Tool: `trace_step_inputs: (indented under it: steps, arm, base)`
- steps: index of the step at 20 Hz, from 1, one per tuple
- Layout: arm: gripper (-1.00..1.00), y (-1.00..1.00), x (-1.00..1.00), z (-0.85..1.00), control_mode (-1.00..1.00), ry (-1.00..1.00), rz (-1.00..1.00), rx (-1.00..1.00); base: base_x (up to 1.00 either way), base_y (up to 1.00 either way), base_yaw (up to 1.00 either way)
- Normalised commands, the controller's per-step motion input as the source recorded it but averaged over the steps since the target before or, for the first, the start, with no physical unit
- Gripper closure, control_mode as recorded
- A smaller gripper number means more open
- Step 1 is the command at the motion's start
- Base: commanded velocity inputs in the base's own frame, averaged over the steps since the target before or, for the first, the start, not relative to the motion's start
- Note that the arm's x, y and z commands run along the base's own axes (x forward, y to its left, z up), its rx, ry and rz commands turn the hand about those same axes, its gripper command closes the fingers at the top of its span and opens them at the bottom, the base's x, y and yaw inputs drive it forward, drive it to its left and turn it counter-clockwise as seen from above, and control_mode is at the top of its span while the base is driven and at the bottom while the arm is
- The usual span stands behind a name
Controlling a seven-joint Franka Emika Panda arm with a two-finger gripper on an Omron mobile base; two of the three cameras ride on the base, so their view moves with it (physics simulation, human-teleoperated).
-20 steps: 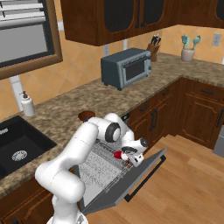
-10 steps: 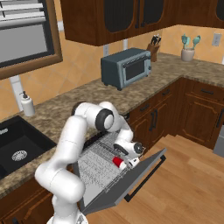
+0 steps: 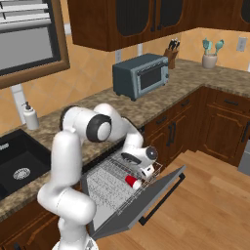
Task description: Pick up the cup and bowl from the counter, place them in the dishwasher, and close the dishwasher door.
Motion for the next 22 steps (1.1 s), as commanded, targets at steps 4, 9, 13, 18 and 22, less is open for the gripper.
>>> trace_step_inputs:
  steps: [4, 9, 13, 18, 22]
  arm:
    - [-1.00, -0.12, -0.24, 1.00, -1.00, 0.03, 0.00, 0.01]
    - [-1.00, -0.03, -0.16, 1.00, -1.00, 0.08, 0.00, 0.01]
    - [-1.00, 0.07, -0.01, 1.00, -1.00, 0.11, 0.00, 0.00]
    - [-1.00, 0.48, 0.49, 0.40, -1.00, 0.12, 0.00, -0.03]
    - [-1.00, 0.63, 0.70, 0.00, -1.00, 0.17, 0.00, -0.11]
  base:
    - [0.00, 0.00, 0.00]
    - [0.00, 0.00, 0.00]
    - [0.00, 0.00, 0.00]
    - [0.00, 0.00, 0.00]
    - [0.00, 0.00, 0.00]
